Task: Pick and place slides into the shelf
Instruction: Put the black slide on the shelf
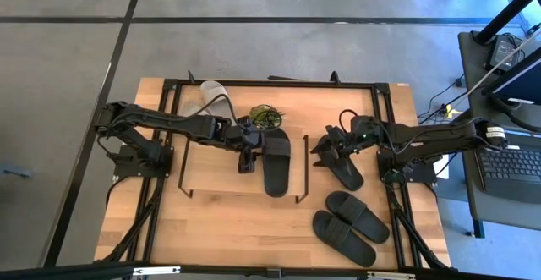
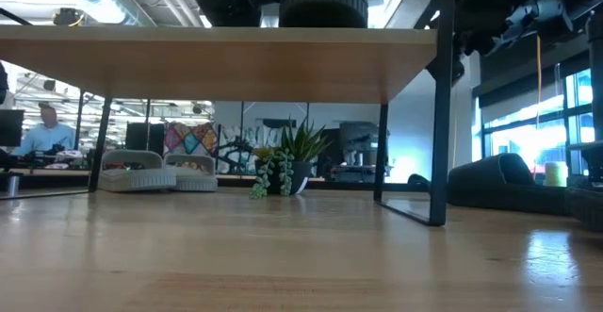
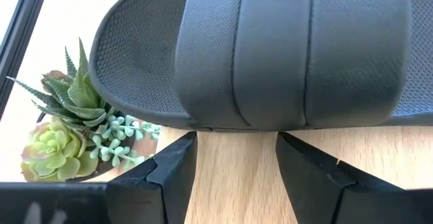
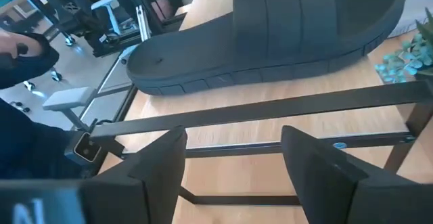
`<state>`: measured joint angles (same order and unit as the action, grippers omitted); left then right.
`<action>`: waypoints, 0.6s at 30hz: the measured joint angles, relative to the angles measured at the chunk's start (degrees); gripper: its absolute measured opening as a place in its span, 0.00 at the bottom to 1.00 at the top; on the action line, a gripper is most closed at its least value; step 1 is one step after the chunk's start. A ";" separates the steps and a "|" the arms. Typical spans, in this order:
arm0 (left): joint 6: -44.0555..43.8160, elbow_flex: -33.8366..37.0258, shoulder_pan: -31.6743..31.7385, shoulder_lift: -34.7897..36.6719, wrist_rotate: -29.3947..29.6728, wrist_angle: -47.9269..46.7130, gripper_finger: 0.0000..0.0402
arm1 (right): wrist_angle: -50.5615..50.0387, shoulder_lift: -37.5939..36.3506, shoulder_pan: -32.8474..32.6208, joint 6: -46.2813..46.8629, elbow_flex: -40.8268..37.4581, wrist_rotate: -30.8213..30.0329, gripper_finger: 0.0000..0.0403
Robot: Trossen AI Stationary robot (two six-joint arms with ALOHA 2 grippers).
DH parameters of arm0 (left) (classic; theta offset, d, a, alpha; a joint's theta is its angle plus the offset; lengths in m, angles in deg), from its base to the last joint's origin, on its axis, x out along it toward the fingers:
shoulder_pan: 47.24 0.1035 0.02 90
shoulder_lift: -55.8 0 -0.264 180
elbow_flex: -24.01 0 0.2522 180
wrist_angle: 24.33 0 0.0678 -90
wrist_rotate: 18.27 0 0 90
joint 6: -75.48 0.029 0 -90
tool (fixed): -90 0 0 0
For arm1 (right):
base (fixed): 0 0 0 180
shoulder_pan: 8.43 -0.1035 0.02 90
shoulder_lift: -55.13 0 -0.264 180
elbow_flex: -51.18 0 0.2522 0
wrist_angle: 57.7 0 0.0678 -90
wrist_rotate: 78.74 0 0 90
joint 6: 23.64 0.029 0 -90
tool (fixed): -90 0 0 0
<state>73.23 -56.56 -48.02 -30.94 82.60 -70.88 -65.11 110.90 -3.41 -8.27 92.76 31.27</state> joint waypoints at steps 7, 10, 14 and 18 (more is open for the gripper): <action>-0.04 0.00 0.00 0.00 -0.02 0.32 0.48 | 1.86 0.00 -0.76 1.90 0.00 -0.85 0.60; -0.07 0.00 0.00 0.00 -0.04 0.45 0.48 | 1.84 0.00 -0.89 2.59 0.00 -0.90 0.60; -0.13 -0.12 0.00 0.00 -0.05 0.23 0.48 | 1.81 0.00 -0.90 2.85 0.00 -0.92 0.60; 0.84 -2.15 -0.46 -0.04 -0.04 -0.78 0.48 | 1.69 0.00 -0.87 2.85 0.00 -0.94 0.60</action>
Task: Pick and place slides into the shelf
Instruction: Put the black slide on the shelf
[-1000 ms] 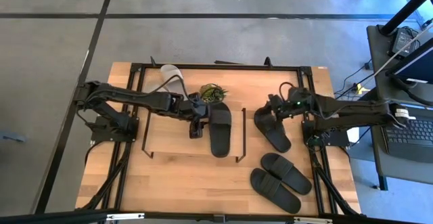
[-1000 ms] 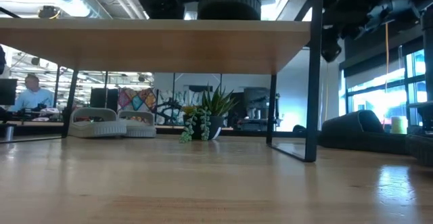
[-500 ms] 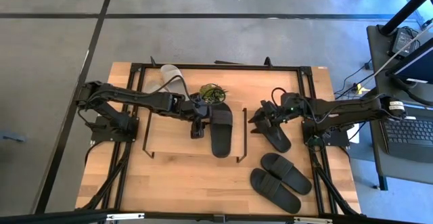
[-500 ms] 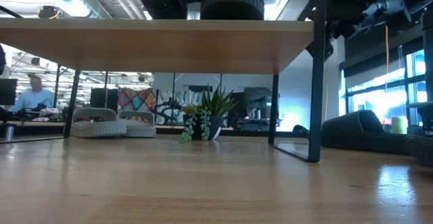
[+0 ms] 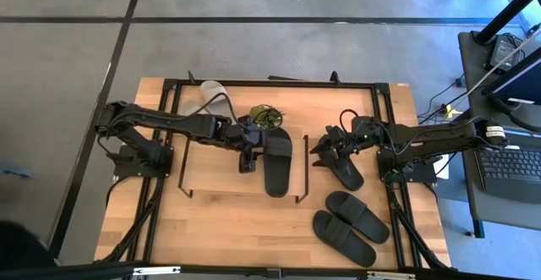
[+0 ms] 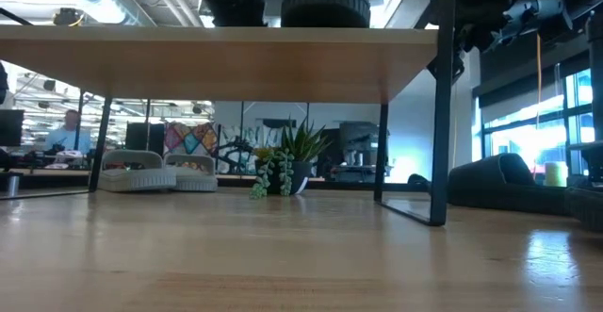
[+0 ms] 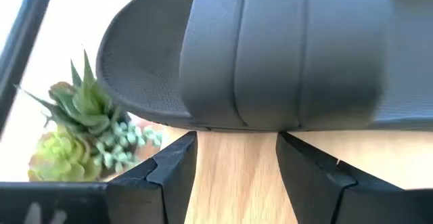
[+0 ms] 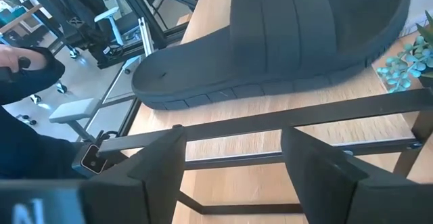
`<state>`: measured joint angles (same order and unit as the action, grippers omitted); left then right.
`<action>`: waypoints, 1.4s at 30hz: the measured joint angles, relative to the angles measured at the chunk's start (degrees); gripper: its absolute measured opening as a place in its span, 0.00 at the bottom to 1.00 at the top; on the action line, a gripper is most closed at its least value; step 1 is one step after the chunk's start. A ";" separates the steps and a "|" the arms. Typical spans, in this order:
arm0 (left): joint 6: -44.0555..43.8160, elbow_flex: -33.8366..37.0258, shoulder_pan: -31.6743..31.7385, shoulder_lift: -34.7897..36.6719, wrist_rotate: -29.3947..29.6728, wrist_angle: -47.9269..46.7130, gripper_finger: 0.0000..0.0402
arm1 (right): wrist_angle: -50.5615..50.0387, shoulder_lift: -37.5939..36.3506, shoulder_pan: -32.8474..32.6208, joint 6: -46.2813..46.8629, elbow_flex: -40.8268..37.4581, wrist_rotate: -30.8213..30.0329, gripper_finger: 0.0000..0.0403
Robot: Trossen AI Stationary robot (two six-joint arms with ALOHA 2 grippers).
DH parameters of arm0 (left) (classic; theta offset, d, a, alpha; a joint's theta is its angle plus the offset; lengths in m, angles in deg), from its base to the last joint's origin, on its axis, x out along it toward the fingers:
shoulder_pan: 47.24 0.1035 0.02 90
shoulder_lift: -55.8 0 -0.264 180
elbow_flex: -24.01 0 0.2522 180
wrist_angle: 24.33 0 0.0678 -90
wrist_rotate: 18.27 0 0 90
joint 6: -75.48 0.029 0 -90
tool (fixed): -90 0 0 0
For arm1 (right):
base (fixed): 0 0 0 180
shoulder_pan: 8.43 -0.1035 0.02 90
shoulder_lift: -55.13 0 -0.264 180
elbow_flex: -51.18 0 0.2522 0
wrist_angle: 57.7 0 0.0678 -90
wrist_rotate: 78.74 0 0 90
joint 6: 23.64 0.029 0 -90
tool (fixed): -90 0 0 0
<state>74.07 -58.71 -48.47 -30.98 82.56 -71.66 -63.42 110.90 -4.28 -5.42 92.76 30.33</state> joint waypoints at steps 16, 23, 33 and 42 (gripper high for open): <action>-1.40 -0.75 -1.29 -1.17 -1.93 0.49 0.48 | -0.31 0.00 0.02 0.17 0.00 -0.02 0.60; -1.47 -0.73 -1.47 -1.44 -1.99 2.56 0.48 | -0.30 0.00 0.02 -0.17 0.00 -0.03 0.60; -1.09 -0.73 -1.42 -1.44 -3.96 5.09 0.48 | -0.31 0.00 0.02 -0.39 0.00 -0.04 0.60; -0.96 -0.94 -0.50 -3.37 -4.95 7.18 0.48 | -0.50 0.00 0.02 -0.44 0.00 -0.07 0.60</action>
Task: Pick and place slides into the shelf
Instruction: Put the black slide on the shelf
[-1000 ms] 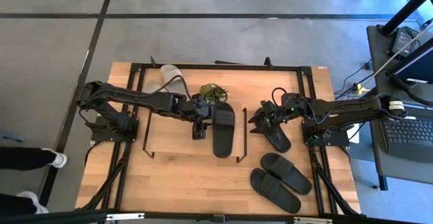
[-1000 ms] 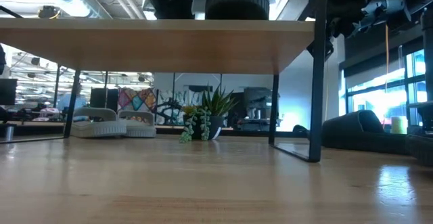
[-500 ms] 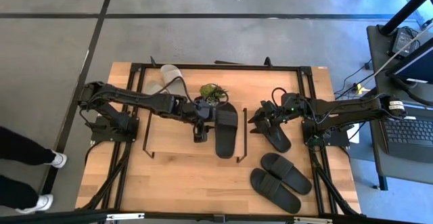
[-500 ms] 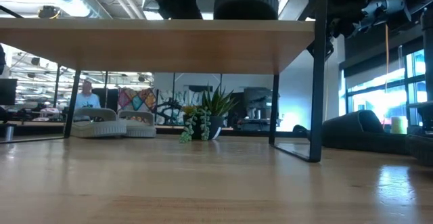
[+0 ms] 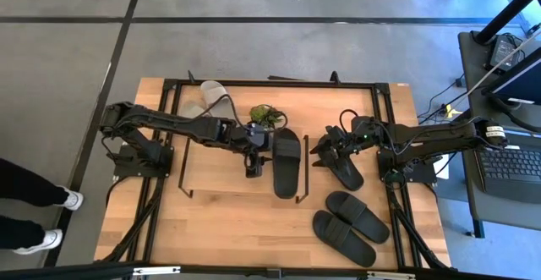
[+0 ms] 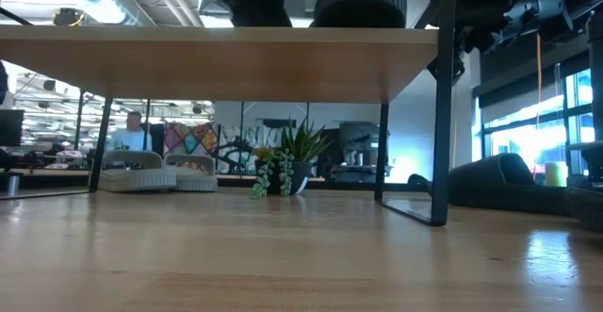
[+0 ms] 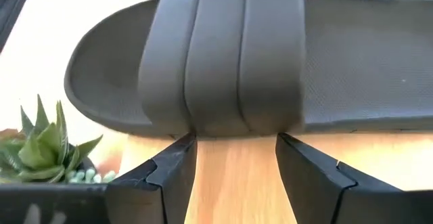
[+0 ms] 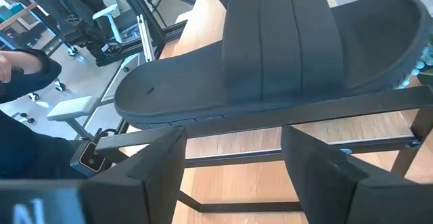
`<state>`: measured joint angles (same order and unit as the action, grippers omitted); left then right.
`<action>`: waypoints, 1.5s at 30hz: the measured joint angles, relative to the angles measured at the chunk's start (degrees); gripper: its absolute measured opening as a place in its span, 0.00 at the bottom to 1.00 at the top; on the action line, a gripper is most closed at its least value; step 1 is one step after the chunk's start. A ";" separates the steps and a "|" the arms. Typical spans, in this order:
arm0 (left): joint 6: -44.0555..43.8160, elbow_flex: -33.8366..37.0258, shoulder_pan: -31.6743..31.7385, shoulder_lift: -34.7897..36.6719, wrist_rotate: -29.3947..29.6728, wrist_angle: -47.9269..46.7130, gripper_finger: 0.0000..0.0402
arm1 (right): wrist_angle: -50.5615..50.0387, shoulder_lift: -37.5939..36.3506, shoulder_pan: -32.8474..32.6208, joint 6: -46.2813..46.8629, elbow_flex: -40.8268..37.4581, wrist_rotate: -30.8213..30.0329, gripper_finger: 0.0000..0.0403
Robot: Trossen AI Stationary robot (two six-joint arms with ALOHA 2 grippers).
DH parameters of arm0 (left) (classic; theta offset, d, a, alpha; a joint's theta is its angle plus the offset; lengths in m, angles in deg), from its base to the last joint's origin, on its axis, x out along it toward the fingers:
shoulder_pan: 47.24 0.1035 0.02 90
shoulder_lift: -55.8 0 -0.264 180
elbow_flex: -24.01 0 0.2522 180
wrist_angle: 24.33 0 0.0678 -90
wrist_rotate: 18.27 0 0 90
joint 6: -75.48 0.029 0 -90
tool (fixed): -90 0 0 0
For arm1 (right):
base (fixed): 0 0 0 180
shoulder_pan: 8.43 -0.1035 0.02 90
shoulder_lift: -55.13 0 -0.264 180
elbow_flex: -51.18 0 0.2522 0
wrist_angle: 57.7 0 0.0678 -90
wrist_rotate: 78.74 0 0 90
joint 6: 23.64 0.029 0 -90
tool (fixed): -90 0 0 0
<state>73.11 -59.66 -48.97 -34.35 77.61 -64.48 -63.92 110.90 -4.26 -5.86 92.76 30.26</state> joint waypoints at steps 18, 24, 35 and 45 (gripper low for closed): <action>-0.51 -2.98 -0.58 -3.11 -1.11 -1.23 0.48 | 0.39 5.44 -0.02 0.04 0.07 0.02 0.60; -2.06 -2.98 -1.87 -3.10 -3.98 -1.42 0.48 | 0.52 5.40 -0.02 0.12 0.07 0.05 0.60; -3.68 -2.96 -5.38 -3.10 -5.85 0.46 0.48 | 0.54 5.38 -0.02 0.17 0.07 0.08 0.60; -4.64 -2.96 -6.15 -5.29 -9.06 3.74 0.48 | 0.58 5.37 0.00 0.20 0.04 0.09 0.60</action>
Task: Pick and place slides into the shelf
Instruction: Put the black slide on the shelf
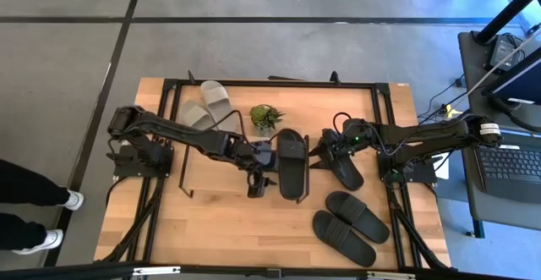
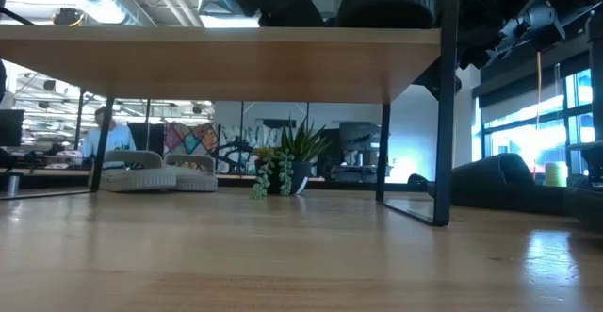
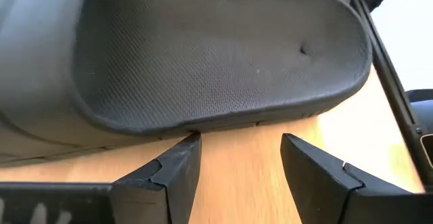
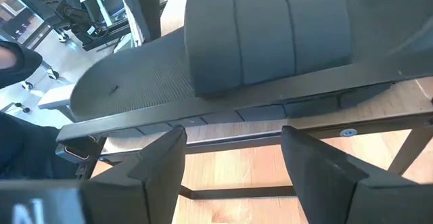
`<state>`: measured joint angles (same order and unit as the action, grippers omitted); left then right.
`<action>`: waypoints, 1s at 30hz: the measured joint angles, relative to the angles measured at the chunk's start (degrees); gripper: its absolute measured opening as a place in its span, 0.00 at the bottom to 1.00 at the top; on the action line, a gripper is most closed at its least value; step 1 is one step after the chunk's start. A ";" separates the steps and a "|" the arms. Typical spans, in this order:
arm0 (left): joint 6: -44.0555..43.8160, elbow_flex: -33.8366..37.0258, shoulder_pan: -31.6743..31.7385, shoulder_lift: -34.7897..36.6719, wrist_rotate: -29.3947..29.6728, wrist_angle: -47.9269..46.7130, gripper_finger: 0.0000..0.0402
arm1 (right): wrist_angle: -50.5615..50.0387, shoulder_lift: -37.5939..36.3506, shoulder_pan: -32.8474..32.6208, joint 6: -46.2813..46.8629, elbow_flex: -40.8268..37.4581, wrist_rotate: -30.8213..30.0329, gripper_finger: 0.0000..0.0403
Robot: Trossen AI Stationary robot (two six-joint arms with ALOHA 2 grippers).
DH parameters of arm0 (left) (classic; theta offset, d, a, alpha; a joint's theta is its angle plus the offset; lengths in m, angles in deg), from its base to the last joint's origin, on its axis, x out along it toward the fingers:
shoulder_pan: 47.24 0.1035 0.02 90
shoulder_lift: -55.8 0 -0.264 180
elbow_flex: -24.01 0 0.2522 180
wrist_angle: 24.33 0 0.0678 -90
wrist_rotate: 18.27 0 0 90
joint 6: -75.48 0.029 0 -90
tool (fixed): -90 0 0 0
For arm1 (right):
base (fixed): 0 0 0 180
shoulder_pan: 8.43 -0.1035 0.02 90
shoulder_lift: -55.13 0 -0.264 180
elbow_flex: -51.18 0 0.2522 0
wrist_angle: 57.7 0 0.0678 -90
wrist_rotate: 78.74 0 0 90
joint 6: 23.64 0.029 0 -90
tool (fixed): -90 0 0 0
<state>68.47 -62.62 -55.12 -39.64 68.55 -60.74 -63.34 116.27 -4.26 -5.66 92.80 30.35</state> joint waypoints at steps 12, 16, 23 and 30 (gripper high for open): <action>-0.35 0.05 0.03 0.02 0.01 1.47 0.48 | -0.02 -0.03 -0.02 0.05 -0.02 0.04 0.60; -0.37 0.05 0.05 0.85 0.09 -0.42 0.48 | -0.13 -0.04 -0.02 1.47 -0.02 0.38 0.60; -0.35 -0.02 0.03 5.01 5.39 -4.38 0.48 | -0.75 -0.95 0.00 2.51 -0.04 1.55 0.60; 0.53 -0.04 0.09 10.38 13.57 -9.72 0.48 | -8.63 -6.49 -0.01 3.91 -0.06 -0.47 0.60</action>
<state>69.00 -62.66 -55.04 -29.26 82.12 -70.46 -71.97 109.78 -4.27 -1.75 92.74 29.88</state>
